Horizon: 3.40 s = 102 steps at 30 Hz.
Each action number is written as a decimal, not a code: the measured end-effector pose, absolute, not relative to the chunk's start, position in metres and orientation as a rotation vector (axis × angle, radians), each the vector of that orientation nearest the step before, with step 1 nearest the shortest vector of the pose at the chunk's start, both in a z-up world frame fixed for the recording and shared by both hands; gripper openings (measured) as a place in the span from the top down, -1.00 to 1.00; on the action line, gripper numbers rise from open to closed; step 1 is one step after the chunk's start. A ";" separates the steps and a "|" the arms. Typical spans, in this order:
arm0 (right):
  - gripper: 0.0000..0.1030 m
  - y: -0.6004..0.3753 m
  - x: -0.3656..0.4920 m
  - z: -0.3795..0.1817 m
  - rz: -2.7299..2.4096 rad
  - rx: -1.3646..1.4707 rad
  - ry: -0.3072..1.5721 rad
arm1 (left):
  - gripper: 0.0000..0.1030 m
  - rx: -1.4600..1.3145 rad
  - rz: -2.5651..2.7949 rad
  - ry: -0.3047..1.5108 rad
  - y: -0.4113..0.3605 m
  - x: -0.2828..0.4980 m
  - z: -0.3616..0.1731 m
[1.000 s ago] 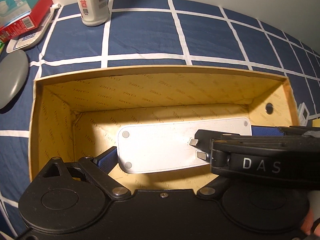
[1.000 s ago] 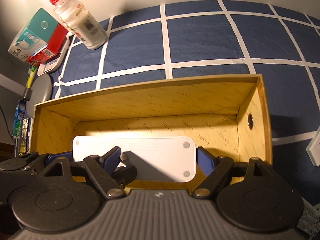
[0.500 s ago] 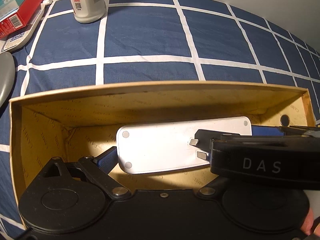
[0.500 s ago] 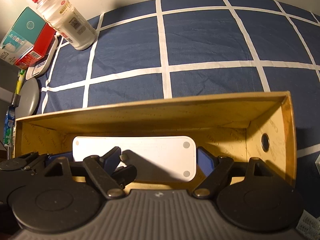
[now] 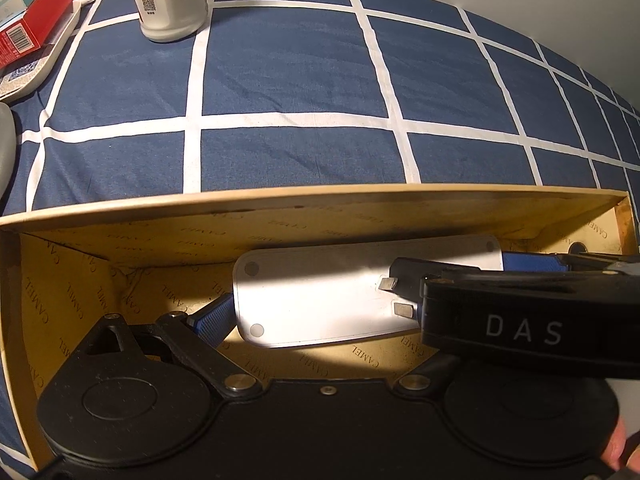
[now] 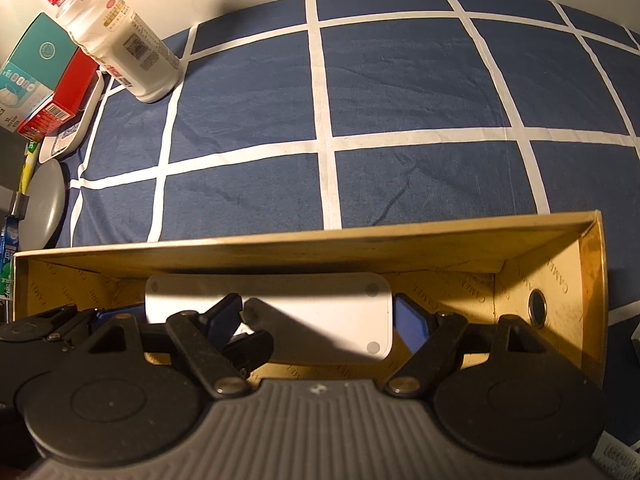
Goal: Organize objects
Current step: 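Lower the adapter plate into the box and open the right gripper, then move the right tool out of the box toward the grey TV remote, then close the right gripper on the end of the grey TV remote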
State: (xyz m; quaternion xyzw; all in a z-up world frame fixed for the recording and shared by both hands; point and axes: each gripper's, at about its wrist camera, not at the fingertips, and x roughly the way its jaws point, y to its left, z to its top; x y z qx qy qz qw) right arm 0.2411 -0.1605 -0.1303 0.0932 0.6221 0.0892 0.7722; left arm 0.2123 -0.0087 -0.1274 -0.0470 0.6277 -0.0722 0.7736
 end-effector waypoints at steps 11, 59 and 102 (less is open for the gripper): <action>-0.56 -0.159 0.242 -0.127 0.183 0.196 1.335 | -0.86 -0.121 -0.141 1.357 -0.005 0.213 -0.123; -1.00 -0.281 0.035 0.021 -0.047 0.363 1.054 | -1.00 0.059 -0.326 1.139 -0.113 0.039 0.013; -1.00 -0.472 0.001 -0.100 -0.302 0.701 1.199 | -1.00 0.317 -0.573 1.330 -0.310 0.075 -0.095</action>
